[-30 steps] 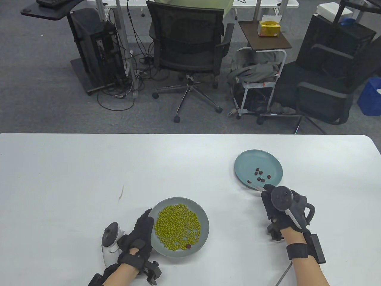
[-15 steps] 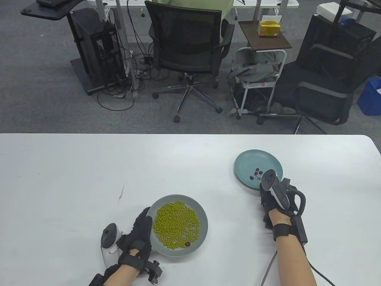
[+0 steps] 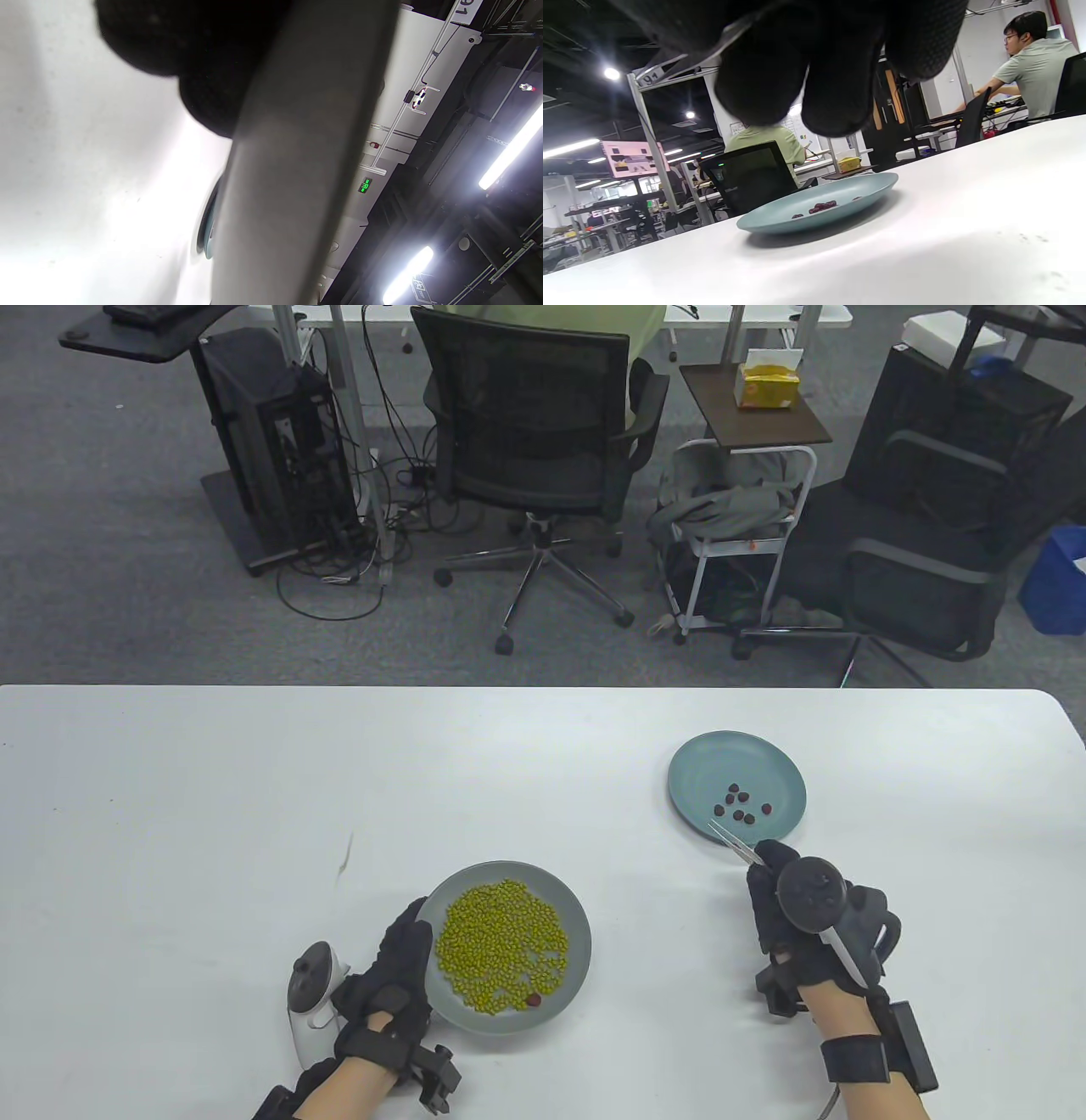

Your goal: Pick cranberries with tweezers into plate

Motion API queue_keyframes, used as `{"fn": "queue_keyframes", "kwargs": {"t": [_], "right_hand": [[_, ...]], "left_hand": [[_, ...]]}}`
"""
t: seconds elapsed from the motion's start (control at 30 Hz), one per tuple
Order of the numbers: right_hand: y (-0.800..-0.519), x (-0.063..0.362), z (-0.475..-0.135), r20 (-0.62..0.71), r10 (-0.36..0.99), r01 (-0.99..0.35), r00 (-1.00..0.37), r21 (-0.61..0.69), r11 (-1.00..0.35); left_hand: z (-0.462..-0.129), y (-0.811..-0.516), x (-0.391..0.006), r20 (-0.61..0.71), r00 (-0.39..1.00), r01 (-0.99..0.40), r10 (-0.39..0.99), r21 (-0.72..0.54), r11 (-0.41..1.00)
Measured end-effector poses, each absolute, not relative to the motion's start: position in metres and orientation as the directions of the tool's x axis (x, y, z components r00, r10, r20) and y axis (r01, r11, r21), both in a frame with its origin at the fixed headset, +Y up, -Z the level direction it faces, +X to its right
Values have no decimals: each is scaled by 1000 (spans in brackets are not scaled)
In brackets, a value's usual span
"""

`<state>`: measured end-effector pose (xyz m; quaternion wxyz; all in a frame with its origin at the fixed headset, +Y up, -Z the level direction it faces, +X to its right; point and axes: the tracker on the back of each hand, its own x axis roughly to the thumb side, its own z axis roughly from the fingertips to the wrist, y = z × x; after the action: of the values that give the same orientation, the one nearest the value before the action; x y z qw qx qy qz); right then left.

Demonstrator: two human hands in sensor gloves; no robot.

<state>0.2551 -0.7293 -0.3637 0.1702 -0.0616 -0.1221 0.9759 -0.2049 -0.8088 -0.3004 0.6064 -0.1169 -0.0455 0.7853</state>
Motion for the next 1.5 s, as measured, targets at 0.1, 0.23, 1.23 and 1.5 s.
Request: {"fn": "queue_keyframes", "kwargs": {"t": [0.1,0.23,1.23,1.5], "right_hand": [[-728,248,-364,-21,428,-413,-903,-226,-882],[-721,231,-360,69,386,-391,-920,-250,-886],[-710,106,-292,629,-15,-252,-777,-333,-909],[-710,102,-290,638,-53,-222,-768,-342,-913]], "left_hand": [[-302,-807,-208,-119,-236,-943,964,-210,-257],[-304,-808,-210,-121,-233,-947,965,-199,-254],[-304,-809,-210,-164,-194,-952,967,-204,-226],[-305,-810,-210,-151,-185,-955,971,-205,-214]]}}
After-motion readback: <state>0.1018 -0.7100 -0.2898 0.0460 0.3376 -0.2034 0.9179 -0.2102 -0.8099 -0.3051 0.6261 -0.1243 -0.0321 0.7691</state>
